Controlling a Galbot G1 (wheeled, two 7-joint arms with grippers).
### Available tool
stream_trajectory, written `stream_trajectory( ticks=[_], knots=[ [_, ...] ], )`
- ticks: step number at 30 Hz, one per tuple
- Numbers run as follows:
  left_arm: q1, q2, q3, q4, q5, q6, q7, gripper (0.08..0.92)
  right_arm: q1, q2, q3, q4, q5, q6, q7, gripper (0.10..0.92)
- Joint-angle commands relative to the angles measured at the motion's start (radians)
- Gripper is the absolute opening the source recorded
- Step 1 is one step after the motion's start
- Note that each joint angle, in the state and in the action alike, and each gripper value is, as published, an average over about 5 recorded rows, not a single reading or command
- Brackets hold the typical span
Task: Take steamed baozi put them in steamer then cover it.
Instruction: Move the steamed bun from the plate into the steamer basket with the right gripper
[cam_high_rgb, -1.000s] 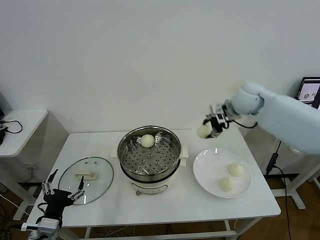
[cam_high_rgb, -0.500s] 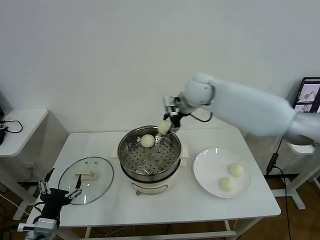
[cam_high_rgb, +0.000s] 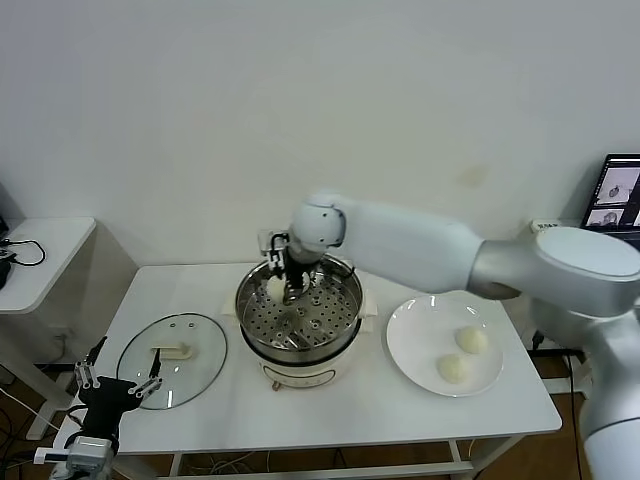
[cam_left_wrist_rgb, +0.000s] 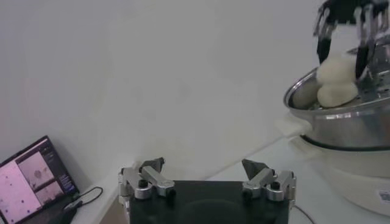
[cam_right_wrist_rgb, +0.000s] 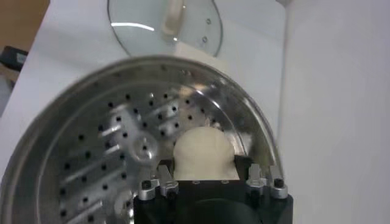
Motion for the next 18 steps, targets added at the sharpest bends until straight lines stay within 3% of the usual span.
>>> stream_trajectory(
  ticks=[1,13,18],
  knots=[
    [0.002,-0.001,-0.003,-0.001,0.000,-0.002,-0.001,0.823,-0.052,0.104,-0.010,-0.066,0.002,-0.035,0.029,0.619],
    [0.002,-0.003,-0.003,0.000,0.000,-0.004,-0.002,0.823,-0.079,0.113,-0.004,-0.096,-0.021,-0.035,0.041,0.625],
    [0.004,-0.004,-0.002,-0.001,0.001,-0.004,-0.001,0.823,-0.066,0.082,0.011,-0.064,-0.004,-0.032,0.033,0.732]
  ],
)
